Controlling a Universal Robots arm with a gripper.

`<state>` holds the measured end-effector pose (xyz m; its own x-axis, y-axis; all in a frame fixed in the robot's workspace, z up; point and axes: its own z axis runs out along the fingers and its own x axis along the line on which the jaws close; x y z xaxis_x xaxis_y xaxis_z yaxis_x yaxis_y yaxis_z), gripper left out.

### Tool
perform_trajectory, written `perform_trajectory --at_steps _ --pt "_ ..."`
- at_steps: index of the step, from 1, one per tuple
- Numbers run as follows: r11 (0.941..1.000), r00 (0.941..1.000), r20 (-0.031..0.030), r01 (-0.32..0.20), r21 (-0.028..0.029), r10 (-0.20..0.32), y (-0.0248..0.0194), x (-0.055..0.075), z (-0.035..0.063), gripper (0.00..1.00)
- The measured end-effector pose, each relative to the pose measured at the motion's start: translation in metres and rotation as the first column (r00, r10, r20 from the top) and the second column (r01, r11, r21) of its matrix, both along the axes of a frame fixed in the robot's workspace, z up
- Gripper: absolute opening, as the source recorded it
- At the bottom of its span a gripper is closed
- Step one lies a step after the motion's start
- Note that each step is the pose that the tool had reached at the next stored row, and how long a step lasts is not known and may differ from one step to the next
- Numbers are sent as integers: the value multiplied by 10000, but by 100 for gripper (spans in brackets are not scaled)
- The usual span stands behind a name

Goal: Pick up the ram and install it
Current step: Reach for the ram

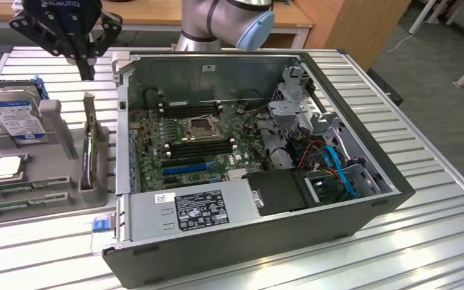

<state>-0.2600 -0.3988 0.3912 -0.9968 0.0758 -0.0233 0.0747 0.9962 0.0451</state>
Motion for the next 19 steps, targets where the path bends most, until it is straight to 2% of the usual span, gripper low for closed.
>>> perform_trajectory --at_steps 19 --pt "10000 10000 -1 23 -1 -23 0 -364 -5 10"
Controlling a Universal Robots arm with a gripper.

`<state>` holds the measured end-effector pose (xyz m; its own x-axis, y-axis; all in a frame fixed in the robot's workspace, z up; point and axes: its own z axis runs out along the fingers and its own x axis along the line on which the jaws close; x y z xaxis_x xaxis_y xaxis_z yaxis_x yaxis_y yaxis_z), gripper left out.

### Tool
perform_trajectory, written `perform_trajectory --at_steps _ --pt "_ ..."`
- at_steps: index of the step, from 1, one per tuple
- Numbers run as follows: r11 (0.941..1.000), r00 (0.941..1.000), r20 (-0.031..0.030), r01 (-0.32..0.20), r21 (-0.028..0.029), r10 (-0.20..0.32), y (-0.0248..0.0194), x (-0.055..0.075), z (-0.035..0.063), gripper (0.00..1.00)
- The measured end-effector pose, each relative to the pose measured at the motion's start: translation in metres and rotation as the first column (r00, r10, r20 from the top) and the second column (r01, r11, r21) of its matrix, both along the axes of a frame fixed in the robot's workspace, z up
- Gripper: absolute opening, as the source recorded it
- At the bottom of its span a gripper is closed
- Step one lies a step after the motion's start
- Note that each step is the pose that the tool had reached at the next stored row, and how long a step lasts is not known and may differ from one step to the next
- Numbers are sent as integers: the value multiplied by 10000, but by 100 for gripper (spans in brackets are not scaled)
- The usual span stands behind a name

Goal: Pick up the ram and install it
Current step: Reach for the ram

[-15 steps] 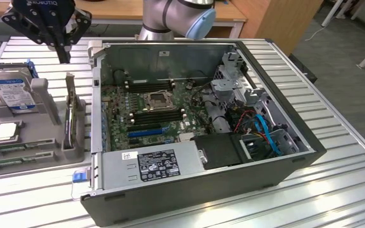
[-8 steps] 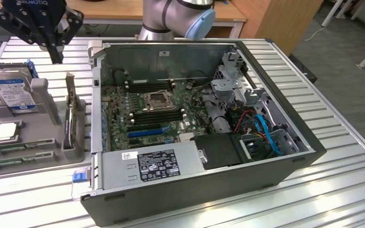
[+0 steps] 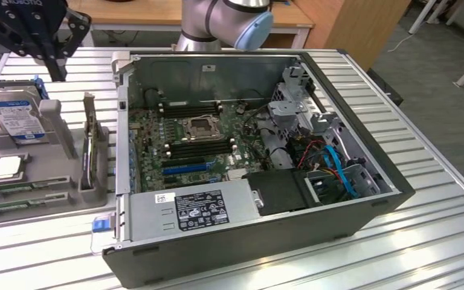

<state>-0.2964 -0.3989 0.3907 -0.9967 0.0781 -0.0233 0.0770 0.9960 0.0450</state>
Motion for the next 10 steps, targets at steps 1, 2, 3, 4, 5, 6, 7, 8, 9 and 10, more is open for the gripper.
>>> perform_trajectory --at_steps 1,2,3,4,5,6,7,8,9,10 --pt "10000 10000 1 3 1 -3 0 -20 -1 10" --pt "10000 10000 1 6 1 -6 0 -41 -1 10" --pt "10000 10000 1 9 0 -9 0 -63 -1 10" --pt "10000 10000 0 12 0 -12 0 -85 -1 10" --pt "10000 10000 1 16 1 -16 0 -106 -2 10" --pt "10000 10000 0 19 0 -19 0 -126 -2 10" --pt "10000 10000 0 22 1 -22 0 -146 -2 10" --pt "10000 10000 0 24 0 -24 0 -164 -2 10" --pt "10000 10000 0 26 0 -26 0 -181 -3 10" --pt "10000 10000 1 28 1 -28 0 -199 -3 10"
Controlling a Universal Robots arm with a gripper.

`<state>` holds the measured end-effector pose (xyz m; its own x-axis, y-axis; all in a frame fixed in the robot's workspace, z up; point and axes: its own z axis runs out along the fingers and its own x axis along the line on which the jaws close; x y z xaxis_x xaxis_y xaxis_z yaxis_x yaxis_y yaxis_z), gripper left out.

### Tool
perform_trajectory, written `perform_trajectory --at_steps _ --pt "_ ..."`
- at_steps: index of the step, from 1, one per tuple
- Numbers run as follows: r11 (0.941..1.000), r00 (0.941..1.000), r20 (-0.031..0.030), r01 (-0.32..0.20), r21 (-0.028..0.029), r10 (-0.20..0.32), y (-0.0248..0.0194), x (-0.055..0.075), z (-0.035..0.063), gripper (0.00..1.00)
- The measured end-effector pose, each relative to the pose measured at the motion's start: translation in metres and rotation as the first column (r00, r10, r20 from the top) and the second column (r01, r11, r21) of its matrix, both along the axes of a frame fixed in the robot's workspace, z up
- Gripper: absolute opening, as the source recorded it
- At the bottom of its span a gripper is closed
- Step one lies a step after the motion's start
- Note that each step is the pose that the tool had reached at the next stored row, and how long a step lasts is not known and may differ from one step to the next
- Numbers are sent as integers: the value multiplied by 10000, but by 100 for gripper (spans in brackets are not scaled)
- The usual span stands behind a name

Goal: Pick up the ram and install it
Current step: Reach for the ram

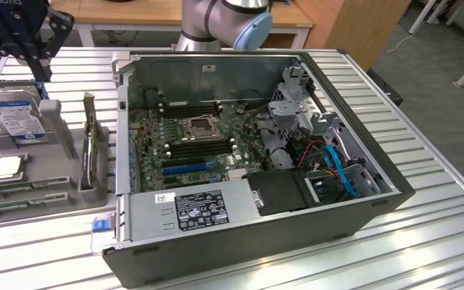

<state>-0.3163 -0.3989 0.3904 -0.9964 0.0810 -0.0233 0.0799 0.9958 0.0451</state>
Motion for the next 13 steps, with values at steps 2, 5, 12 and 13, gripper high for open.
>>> perform_trajectory --at_steps 2,5,12,13 --pt "10000 10000 -1 6 -1 -6 0 -41 0 10" --pt "10000 10000 -1 15 0 -15 0 -95 -1 10" --pt "10000 10000 -1 36 0 -36 0 -230 -2 10" --pt "10000 10000 -1 39 -1 -39 0 -248 -2 10"
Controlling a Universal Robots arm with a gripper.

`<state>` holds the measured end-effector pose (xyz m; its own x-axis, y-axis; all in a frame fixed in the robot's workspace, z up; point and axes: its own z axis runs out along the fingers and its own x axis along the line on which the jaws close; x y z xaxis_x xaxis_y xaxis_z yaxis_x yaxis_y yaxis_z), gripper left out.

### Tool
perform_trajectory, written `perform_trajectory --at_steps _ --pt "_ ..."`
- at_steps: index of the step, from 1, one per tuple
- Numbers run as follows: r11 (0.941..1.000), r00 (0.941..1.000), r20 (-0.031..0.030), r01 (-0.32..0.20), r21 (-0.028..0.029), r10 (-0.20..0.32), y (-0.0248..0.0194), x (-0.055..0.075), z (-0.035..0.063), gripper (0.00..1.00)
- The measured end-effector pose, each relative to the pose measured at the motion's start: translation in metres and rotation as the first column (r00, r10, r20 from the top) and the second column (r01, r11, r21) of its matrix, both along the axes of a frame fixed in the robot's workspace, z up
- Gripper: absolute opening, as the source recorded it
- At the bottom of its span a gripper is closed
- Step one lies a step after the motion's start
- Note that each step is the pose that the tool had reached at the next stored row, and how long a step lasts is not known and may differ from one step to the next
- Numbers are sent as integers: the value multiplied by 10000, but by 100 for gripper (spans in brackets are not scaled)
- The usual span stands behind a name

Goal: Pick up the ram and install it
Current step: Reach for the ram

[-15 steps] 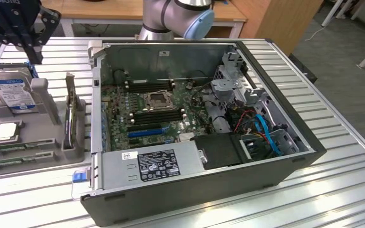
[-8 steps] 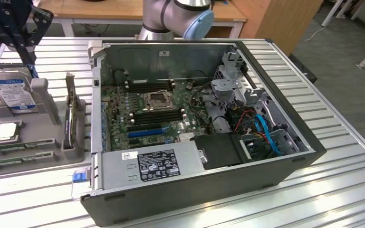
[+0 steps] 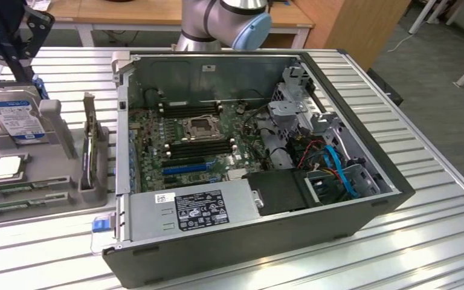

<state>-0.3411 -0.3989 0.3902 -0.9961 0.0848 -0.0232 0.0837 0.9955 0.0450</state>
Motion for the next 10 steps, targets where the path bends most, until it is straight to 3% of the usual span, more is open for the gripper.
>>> perform_trajectory --at_steps 10 --pt "10000 10000 0 27 0 -27 0 -167 -2 10"
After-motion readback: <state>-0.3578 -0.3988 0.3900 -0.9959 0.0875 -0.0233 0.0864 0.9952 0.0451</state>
